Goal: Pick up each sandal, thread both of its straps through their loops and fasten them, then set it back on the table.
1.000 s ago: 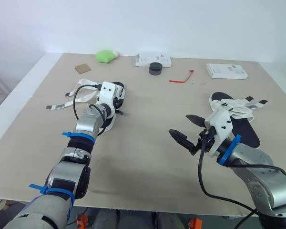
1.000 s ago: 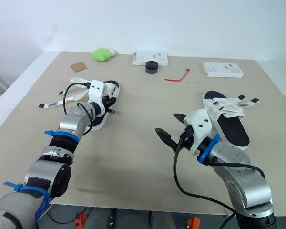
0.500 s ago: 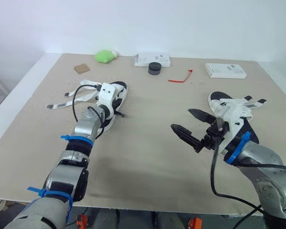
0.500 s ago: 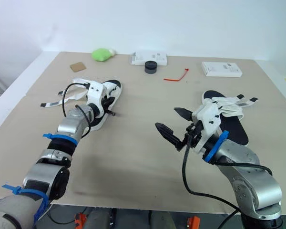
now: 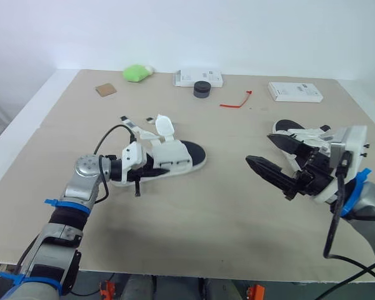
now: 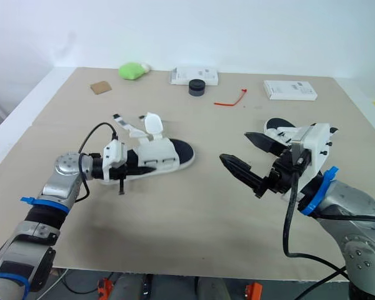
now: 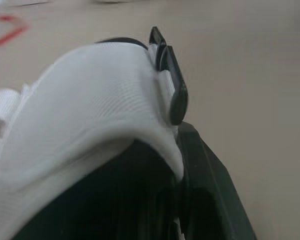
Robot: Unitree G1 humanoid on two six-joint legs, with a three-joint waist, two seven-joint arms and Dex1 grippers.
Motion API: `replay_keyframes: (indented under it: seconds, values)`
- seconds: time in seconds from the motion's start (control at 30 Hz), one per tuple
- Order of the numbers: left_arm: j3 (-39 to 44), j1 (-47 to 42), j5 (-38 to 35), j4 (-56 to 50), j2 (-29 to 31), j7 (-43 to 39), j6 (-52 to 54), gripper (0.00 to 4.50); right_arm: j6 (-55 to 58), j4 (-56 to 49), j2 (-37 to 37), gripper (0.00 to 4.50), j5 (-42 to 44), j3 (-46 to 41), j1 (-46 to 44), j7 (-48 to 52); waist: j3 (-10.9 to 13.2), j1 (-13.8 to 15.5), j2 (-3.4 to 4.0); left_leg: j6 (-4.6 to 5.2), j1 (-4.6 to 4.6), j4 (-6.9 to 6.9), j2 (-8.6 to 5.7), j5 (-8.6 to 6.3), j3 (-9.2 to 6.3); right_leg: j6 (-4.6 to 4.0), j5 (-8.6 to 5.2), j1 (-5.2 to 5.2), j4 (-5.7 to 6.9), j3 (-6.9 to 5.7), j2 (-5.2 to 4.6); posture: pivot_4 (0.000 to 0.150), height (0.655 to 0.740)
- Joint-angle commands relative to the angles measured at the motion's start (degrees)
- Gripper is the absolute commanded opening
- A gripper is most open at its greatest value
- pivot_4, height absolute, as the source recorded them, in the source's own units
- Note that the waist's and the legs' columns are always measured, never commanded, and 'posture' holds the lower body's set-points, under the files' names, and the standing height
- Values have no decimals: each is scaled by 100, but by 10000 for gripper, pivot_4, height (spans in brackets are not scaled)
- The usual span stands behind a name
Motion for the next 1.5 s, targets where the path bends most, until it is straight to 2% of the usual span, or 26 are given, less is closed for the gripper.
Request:
replay_keyframes:
  seconds: [0.03, 0.13, 0.3, 0.5, 0.77, 0.9, 0.93, 1.0, 1.2, 1.27, 1.3, 1.5]
  values:
    - [-236, 131, -606, -688, 219, -1208, -150, 491, 4, 62, -210, 45000, 103, -175, 74, 160, 0, 0, 0, 0, 0, 0, 0, 0, 0, -1, -1, 0, 0, 0, 1, 1500, 7400]
    - [-656, 217, -940, -925, 535, -1379, -145, 491, 90, 163, -336, 45000, 150, -99, 98, 279, 0, 0, 0, 1, 0, 1, 2, 0, -1, -4, -2, 0, 0, -1, 2, 1500, 7400]
    - [-1023, 281, -1126, -935, 600, -1379, -261, 491, 206, 354, -486, 45000, 172, -20, 121, 441, 0, 1, 0, 2, 1, 7, 8, 0, -1, 15, -12, 1, 0, -1, 4, 1500, 7400]
    - [-973, 282, -783, -633, 94, -1225, -242, 491, 218, 481, -553, 45000, 141, 38, 43, 470, -1, 20, 3, 4, 0, 15, 8, 1, 0, 19, -11, 2, 0, -1, 4, 1500, 7400]
    - [-963, 336, -508, -782, -167, -796, 205, 491, 301, 427, -715, 45000, 82, 151, 173, 644, -8, 21, 14, 4, 0, 18, 5, 1, 0, 27, -14, 6, 0, -1, 4, 1500, 7400]
    - [-1010, 293, -342, -858, -256, -495, 564, 491, 92, 616, -1055, 45000, -709, 852, 297, 1028, -20, 23, 34, 5, 2, 20, 3, 2, -1, 33, -16, 10, 0, -1, 2, 1500, 7400]
    - [-1010, 295, -311, -881, -270, -459, 608, 0, 14, 702, -1092, 39933, -851, 997, 264, 1121, -21, 28, 35, 10, 8, 24, -1, 5, 0, 34, -15, 16, 0, -1, -2, 1500, 7400]
    - [-1003, 325, -298, -974, -290, -439, 736, 0, -149, 1003, -1121, 35604, -1241, 1333, 72, 1262, -21, 26, 36, 12, 8, 24, -1, 6, -1, 34, -14, 15, 0, -1, -2, 1500, 7400]
    - [-1015, 390, -334, -1096, -334, -599, 881, 0, -557, 1969, -1168, 12703, -1777, 2172, -697, 2324, -23, 18, 40, 15, 7, 26, -3, 8, 3, 35, -11, 13, 0, 2, -3, 1500, 7400]
    - [-1010, 402, -290, -1086, -340, -612, 832, 0, -651, 2192, -1165, 2740, -1970, 2423, -927, 2593, -23, 20, 39, 15, 6, 23, -4, 8, 1, 37, -14, 12, 0, 2, -2, 1500, 7400]
    - [-1007, 406, -291, -1086, -341, -632, 829, 0, -709, 2269, -1167, 630, -2066, 2528, -1009, 2709, -23, 23, 40, 15, 6, 20, -4, 8, 0, 38, -16, 12, 0, 2, -2, 1500, 7400]
    - [-1031, 371, -192, -949, -382, -662, 762, 0, -965, 2859, -1069, 630, -2704, 3274, -1689, 3293, -23, 22, 41, 16, 5, 18, -8, 5, -1, 42, -20, 11, 0, 3, -2, 1500, 7400]
